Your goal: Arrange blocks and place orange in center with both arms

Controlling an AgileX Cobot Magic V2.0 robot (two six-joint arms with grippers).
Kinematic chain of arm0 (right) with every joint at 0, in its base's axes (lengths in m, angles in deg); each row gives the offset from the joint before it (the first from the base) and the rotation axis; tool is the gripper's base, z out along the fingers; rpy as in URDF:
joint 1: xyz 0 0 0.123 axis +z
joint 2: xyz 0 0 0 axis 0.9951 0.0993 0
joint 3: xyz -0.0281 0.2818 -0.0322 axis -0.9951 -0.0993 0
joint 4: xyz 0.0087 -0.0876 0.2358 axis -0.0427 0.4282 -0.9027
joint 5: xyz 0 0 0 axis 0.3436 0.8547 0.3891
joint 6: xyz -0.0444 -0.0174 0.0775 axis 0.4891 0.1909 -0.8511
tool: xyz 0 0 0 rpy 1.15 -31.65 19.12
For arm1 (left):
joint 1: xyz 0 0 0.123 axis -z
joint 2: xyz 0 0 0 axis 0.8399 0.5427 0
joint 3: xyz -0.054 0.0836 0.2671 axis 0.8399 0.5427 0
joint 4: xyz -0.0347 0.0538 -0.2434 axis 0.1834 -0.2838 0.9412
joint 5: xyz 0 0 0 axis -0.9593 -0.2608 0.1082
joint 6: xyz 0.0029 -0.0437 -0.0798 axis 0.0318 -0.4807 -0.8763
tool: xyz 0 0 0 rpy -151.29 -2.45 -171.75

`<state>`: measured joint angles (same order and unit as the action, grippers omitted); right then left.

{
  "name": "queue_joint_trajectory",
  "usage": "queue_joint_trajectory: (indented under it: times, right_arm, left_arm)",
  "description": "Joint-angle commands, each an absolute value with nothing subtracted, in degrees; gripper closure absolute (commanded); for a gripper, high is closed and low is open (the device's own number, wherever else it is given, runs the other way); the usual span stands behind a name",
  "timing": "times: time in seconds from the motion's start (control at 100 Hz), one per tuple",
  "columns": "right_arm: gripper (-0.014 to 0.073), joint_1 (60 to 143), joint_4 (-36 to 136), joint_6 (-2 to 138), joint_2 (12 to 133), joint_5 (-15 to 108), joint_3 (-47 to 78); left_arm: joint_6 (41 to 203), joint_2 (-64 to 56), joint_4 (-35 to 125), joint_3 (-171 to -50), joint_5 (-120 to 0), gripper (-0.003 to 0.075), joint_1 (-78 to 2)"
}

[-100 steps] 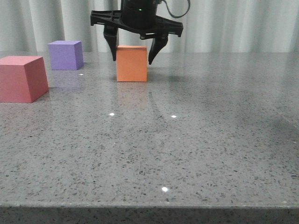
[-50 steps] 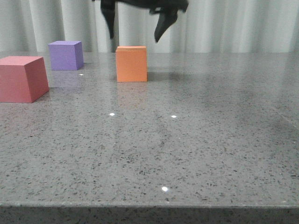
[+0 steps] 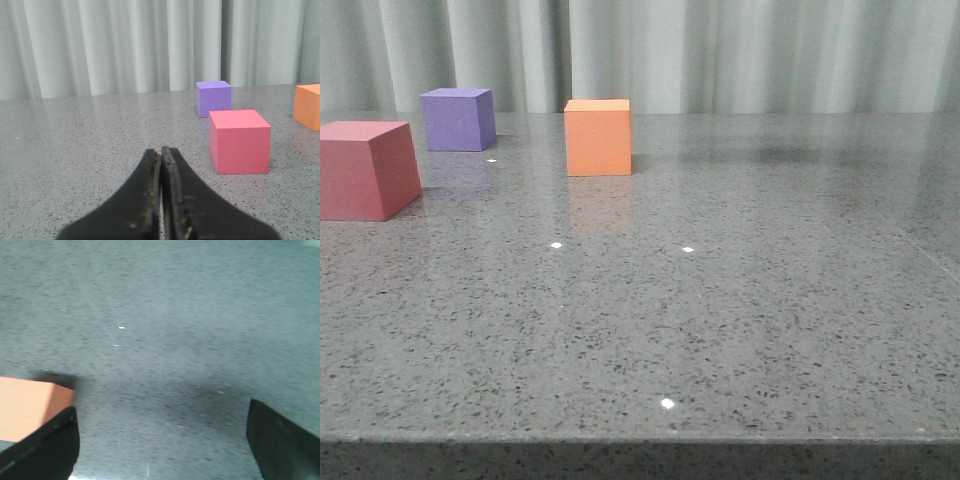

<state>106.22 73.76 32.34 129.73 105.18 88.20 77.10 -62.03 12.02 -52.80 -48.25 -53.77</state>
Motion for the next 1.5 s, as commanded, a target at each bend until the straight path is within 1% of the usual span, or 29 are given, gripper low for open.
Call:
queue_joint_trajectory:
  times: [0.0,0.11,0.23,0.59,0.75,0.91,1.13,1.27,1.38,1.49]
  right_arm:
    - [-0.0069,103.99,74.88,35.02,124.1,103.38,87.53]
    - [-0.0061,101.21,74.88,36.21,120.32,102.44,82.68]
    - [-0.0061,98.26,74.88,36.62,114.55,98.74,73.72]
    - [-0.0061,88.45,74.52,36.62,89.61,77.99,34.04]
    - [-0.0061,83.54,73.6,36.62,78.41,69.86,19.38]
    - [-0.0061,81.66,73.55,36.62,66.96,62.38,6.41]
    - [-0.0061,81.66,72.9,36.62,52.39,53.08,-6.54]
    - [-0.0061,81.66,72.7,36.62,44.86,49.59,-11.16]
    - [-0.0061,81.66,72.7,36.62,41.07,48.26,-13.06]
    - [-0.0061,81.66,72.77,36.62,40.12,49.29,-14.24]
  left_arm:
    - [76.97,-63.79,12.41,-50.42,-43.32,0.0739,-53.97]
    - [76.97,-63.79,12.41,-50.42,-43.32,0.0739,-53.97]
    - [76.97,-63.79,12.41,-50.42,-43.32,0.0739,-53.97]
    - [76.97,-63.79,12.41,-50.42,-43.32,0.0739,-53.97]
    - [76.97,-63.79,12.41,-50.42,-43.32,0.0739,-53.97]
    - [76.97,-63.79,12.41,-50.42,-43.32,0.0739,-53.97]
    - [76.97,-63.79,12.41,-50.42,-43.32,0.0739,-53.97]
    - [76.97,-63.79,12.41,-50.42,-43.32,0.0739,-53.97]
    - [76.97,-63.79,12.41,-50.42,-43.32,0.0739,-53.97]
    - [76.97,-63.79,12.41,-50.42,-43.32,0.0739,-53.97]
